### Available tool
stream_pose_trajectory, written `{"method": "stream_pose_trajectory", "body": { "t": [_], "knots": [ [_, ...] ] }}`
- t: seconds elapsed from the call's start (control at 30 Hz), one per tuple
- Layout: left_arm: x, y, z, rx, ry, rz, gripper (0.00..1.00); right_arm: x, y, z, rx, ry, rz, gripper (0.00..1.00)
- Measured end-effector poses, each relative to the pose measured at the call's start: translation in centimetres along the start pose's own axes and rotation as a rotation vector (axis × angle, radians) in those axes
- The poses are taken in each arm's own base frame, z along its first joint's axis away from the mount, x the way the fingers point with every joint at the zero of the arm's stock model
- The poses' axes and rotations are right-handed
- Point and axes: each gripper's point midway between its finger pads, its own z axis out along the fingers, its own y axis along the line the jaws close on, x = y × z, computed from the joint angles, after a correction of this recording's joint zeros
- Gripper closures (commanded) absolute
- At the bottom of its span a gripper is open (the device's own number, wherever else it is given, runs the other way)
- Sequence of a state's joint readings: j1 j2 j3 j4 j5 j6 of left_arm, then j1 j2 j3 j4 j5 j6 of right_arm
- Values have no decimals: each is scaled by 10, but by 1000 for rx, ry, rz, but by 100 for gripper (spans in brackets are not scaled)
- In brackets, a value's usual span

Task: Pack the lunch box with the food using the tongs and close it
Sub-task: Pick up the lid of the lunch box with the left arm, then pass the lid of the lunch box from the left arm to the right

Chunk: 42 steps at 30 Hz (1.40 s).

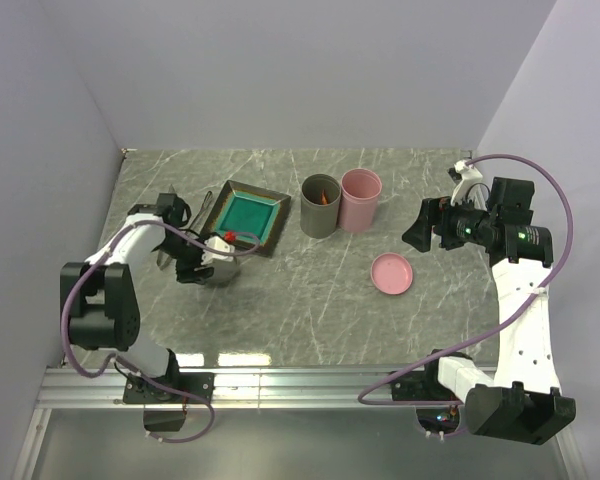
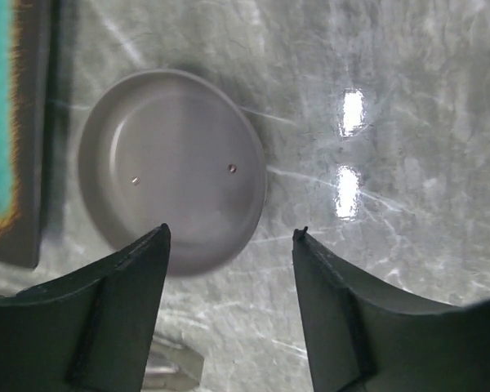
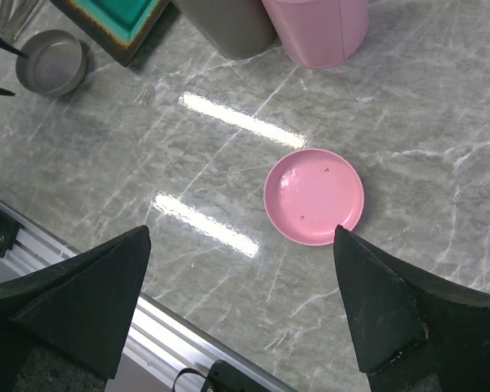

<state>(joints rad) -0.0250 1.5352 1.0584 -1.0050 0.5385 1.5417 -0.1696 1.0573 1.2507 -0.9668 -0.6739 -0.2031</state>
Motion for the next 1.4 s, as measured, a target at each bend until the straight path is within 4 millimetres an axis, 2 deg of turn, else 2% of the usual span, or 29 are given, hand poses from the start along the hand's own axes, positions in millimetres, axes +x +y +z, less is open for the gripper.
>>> {"method": "stream_pose_trajectory", "body": {
  "t": [0.2, 0.37, 0.53, 0.67, 0.83, 0.93, 1.07, 1.2, 1.23, 1.4],
  "knots": [
    [16, -6, 18, 64, 70, 17, 39, 0, -1, 0, 4, 2, 1, 0],
    [29, -10, 26, 68, 119, 32, 51, 0, -1, 0, 3, 2, 0, 0],
    [37, -10, 35, 51, 164, 49, 67, 1, -1, 1, 1, 6, 2, 0],
    [35, -5, 38, 31, 172, 54, 84, 1, -1, 2, 1, 9, 2, 0],
    [24, 2, 34, -2, 156, 61, 95, 1, -1, 2, 0, 11, 2, 0],
    [13, -3, 30, 9, 132, 42, 99, 0, -1, 1, 0, 8, 0, 0],
    [-30, -16, 13, 41, 34, 30, 100, -2, 1, 1, -8, -1, -4, 0],
    [-94, -10, -21, 11, -141, 35, 100, -8, 6, 3, -29, -20, -18, 0],
    [-113, -8, -31, 8, -206, 28, 100, -9, 9, 4, -39, -22, -24, 0],
    [-187, -7, -70, 49, -491, -37, 100, -21, 27, 6, -88, -48, -68, 0]
  ]
}}
